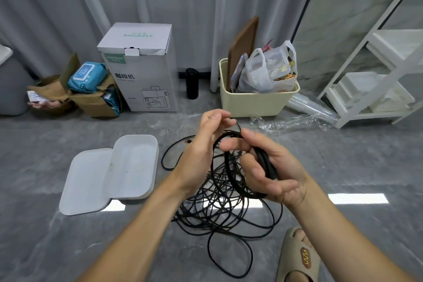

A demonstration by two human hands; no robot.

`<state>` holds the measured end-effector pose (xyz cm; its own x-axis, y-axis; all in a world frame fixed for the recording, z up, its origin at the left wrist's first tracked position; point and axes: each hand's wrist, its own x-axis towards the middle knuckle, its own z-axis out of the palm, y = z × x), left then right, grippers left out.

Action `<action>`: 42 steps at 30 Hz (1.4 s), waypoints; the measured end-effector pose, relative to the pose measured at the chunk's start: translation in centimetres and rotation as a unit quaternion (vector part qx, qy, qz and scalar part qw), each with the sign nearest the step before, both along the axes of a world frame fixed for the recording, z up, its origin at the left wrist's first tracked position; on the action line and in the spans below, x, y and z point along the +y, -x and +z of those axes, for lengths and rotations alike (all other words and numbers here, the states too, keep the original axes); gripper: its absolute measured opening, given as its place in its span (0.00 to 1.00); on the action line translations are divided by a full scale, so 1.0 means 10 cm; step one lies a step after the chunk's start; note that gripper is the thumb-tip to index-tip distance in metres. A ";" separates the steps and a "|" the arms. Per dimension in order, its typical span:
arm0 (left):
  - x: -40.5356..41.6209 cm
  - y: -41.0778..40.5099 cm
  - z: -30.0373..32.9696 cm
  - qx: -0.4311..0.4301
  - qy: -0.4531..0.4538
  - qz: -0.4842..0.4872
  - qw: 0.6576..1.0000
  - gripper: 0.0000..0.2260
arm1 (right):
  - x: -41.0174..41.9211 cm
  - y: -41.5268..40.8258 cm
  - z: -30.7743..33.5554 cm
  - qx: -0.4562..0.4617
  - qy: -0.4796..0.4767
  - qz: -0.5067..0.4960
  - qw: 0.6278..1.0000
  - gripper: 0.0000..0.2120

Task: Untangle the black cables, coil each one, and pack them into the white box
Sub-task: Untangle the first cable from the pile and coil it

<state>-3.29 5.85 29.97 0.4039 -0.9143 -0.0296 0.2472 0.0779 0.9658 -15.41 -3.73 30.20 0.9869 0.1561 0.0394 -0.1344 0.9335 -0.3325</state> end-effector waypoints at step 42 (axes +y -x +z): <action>0.07 -0.32 0.04 -0.202 -0.194 0.056 0.958 0.27 | 0.05 0.03 0.13 0.157 0.381 0.161 0.897 0.32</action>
<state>-0.11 6.55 30.35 0.5497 -0.8160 -0.1788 -0.1415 -0.3019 0.9428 -15.73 -3.27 31.49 0.8294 0.2988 -0.4721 -0.5552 0.3462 -0.7562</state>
